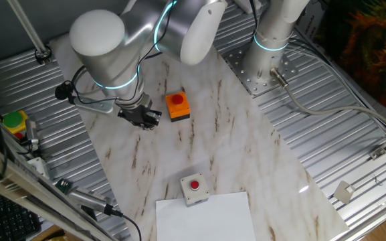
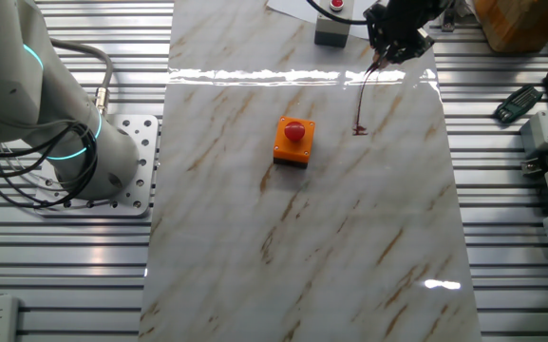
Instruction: Unfold the leg of the glasses (with one hand)
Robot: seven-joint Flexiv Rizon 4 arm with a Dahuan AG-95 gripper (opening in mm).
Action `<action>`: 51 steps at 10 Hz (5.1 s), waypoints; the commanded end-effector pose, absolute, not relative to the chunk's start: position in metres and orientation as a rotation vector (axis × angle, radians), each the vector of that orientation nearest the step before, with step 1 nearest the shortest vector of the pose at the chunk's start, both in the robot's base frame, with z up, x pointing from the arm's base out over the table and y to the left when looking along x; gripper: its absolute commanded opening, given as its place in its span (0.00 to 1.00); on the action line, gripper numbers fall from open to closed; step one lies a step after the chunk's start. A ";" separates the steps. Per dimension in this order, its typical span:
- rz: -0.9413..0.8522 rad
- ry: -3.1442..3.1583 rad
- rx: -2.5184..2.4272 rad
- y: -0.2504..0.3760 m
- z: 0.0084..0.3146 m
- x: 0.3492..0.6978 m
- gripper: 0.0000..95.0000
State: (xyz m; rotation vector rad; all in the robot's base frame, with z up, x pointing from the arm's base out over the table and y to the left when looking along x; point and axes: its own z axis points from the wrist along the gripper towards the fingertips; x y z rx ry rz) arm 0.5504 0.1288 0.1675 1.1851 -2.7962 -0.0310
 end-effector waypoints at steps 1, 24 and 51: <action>-0.036 -2.798 1.191 0.128 0.167 0.550 0.00; -0.152 -2.943 1.250 0.128 0.167 0.551 0.00; -0.410 -3.051 1.345 0.116 0.162 0.546 0.00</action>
